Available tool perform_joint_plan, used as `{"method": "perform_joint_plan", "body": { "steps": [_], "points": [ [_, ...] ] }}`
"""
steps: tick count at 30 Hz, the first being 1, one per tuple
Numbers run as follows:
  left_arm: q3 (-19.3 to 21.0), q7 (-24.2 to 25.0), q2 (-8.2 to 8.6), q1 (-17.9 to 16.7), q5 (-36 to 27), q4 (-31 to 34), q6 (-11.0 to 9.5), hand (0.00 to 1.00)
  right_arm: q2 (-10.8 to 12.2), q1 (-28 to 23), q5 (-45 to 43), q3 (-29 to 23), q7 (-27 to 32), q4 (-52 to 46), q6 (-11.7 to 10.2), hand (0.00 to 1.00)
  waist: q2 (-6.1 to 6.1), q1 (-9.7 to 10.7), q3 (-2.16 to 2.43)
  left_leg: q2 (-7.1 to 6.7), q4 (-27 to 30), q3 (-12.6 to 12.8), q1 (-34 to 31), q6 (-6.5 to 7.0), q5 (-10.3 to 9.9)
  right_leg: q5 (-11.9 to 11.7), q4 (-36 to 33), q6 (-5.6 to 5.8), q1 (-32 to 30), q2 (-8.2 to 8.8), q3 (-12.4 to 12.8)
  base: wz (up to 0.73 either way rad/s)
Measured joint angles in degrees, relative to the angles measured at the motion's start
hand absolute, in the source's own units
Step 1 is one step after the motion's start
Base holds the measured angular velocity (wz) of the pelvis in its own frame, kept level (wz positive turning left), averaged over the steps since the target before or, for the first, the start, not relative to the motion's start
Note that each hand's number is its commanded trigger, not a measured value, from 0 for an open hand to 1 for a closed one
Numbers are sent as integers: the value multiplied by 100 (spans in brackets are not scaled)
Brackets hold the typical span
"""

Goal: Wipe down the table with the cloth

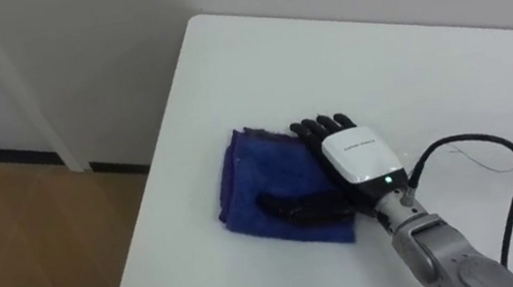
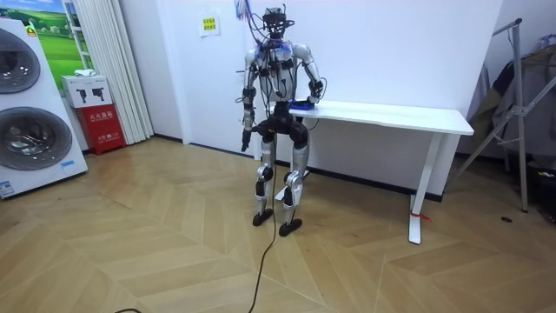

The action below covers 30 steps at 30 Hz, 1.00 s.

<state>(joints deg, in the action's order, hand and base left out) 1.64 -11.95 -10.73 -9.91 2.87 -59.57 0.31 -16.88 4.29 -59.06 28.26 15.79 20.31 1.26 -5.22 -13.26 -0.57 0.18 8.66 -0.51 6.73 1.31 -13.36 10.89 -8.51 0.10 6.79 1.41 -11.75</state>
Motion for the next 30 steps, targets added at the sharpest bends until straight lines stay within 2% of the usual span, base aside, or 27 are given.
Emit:
{"method": "perform_joint_plan", "body": {
  "steps": [4, 8, 10, 17, 24, 26, 30],
  "points": [
    [-1, -15, 0, -47, 19, 124, -5, 0, 2, -39, 9, -2, 103, 82, -71, 0, 3, 12, 7, 0, -2, -134, 43, 0, 0, 0, 0, 0, 9, 1, 12, 1],
    [6, -18, -1, -84, 22, 168, -12, 0, 61, -95, 16, -16, 217, 247, -161, 0, 13, 24, 22, -2, -21, -133, 119, 0, 0, 0, -6, 0, 70, -4, 19, -2],
    [6, -46, -1, -98, 22, 165, -15, 0, 148, -115, 18, -19, 311, 369, -226, 0, 15, 24, 21, 6, -39, -148, 197, 0, 0, 0, -10, 0, 115, -9, 29, -10],
    [2, -243, -1, -145, 17, 155, -15, 0, 214, -158, 21, -15, 542, 603, -414, 0, 4, 43, 23, -1, -65, -154, 353, 0, 0, 0, -16, 0, 234, 6, 30, -4],
    [5, -322, -8, -271, 61, 13, 12, 0, 215, -167, -7, -14, 651, 591, -439, 0, -80, 28, 24, 1, -118, -289, 370, 0, 0, 0, -14, 0, 228, -4, -14, 1],
    [-3, -321, -6, -286, 59, 22, 45, 0, 215, -166, -8, -13, 651, 591, -437, 0, -82, 24, 25, 14, -121, -300, 395, 0, 0, 0, -47, 0, 224, -15, -11, 0],
    [-32, -322, -12, -294, 60, 67, 90, 0, 230, -149, -164, -12, 645, 514, -431, 0, -63, 11, 13, 81, -120, -483, 403, 0, 0, 0, -225, 0, 126, -52, -16, -4]
  ]
}}
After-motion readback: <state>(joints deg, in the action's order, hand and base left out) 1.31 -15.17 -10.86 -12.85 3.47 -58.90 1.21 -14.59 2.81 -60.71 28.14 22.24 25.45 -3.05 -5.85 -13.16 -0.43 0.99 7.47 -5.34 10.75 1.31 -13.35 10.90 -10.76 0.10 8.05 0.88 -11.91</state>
